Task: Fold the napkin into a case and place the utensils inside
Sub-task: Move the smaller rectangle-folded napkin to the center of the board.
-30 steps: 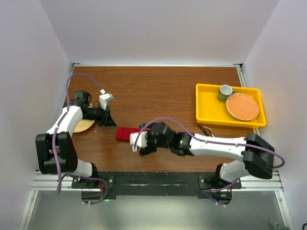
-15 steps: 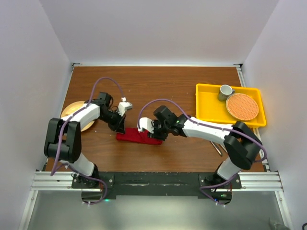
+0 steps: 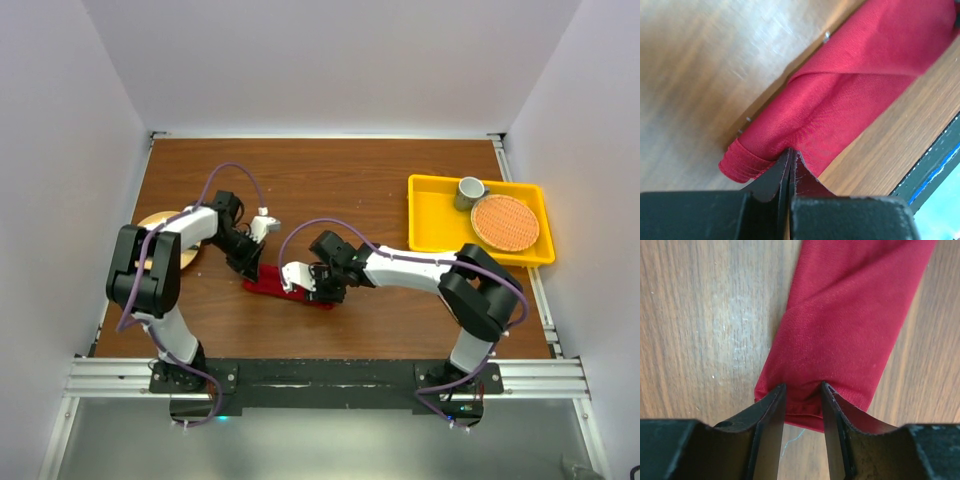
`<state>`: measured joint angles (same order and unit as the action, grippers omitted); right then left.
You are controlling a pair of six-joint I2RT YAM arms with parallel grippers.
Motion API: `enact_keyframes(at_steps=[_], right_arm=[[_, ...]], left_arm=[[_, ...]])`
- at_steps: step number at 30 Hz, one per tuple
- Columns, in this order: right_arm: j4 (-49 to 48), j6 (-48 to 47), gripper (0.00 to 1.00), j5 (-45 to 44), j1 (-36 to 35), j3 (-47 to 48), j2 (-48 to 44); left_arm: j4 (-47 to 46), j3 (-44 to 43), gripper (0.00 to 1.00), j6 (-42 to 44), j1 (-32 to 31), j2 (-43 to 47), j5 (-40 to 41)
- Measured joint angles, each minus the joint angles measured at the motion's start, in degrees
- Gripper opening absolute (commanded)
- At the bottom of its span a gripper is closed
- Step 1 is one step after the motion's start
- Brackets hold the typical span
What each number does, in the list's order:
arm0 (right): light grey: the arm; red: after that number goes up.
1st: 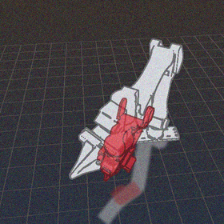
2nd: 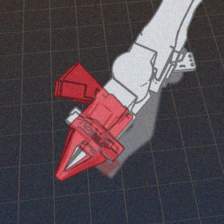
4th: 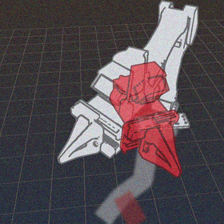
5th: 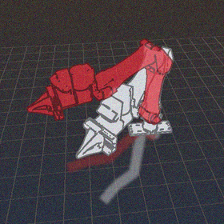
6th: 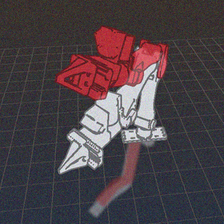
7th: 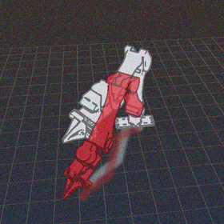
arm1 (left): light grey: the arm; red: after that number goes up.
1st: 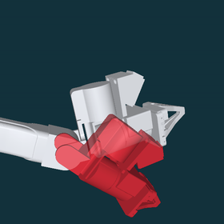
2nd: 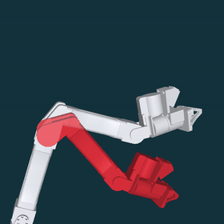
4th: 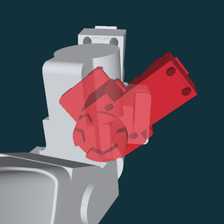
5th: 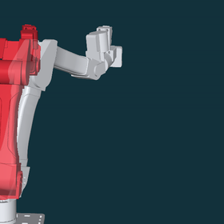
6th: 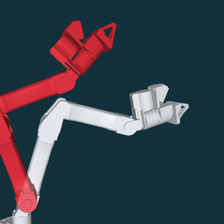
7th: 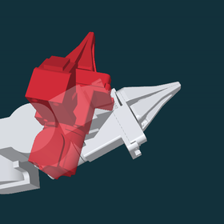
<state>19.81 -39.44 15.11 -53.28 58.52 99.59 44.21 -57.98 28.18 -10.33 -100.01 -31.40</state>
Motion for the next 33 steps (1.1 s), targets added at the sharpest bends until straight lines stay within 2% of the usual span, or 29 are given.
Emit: enact_keyframes(at_steps=[3,4,5,8,13,19,22,27,33], right_arm=[[0.92,0.59,0.53,0.04,-0.55,1.31,0.85],[1.31,1.09,0.65,0.22,-0.74,1.7,1.07],[2.1,1.66,0.71,0.87,-1.01,2.21,1.42],[4.37,3.67,0.8,3.28,-1.44,3.39,1.27],[8.13,9.38,0.81,7.15,-0.42,8.02,-1.44],[10.32,15.63,0.8,8.31,7.39,15.19,-3.21],[12.0,17.79,0.8,8.5,9.92,17.99,-0.35],[14.38,20.2,0.81,10.4,10.86,19.37,6.27],[14.88,20.26,0.87,11.56,11.06,14.8,5.73]], left_arm=[[0.57,-3.54,0.06,-0.52,0.0,-2.89,0.13],[0.72,-5.25,0.14,-0.61,0.0,-4.11,0.17],[0.72,-6.91,0.18,-0.68,0.0,-5.38,0.17],[0.74,-13.14,0.26,-0.79,0.02,-9.14,-0.07],[-0.44,-21.18,0.28,-0.57,0.68,-11.32,-0.09],[-0.22,-22.25,0.28,-1.66,3.67,-6.6,0.24],[-0.48,-21.05,0.29,-3.37,5.01,-5.4,1.14],[-0.39,-17.03,0.4,-5.05,5.55,-5.38,1.05],[0.44,-8.52,0.53,0.39,5.44,-1.53,0.13]])
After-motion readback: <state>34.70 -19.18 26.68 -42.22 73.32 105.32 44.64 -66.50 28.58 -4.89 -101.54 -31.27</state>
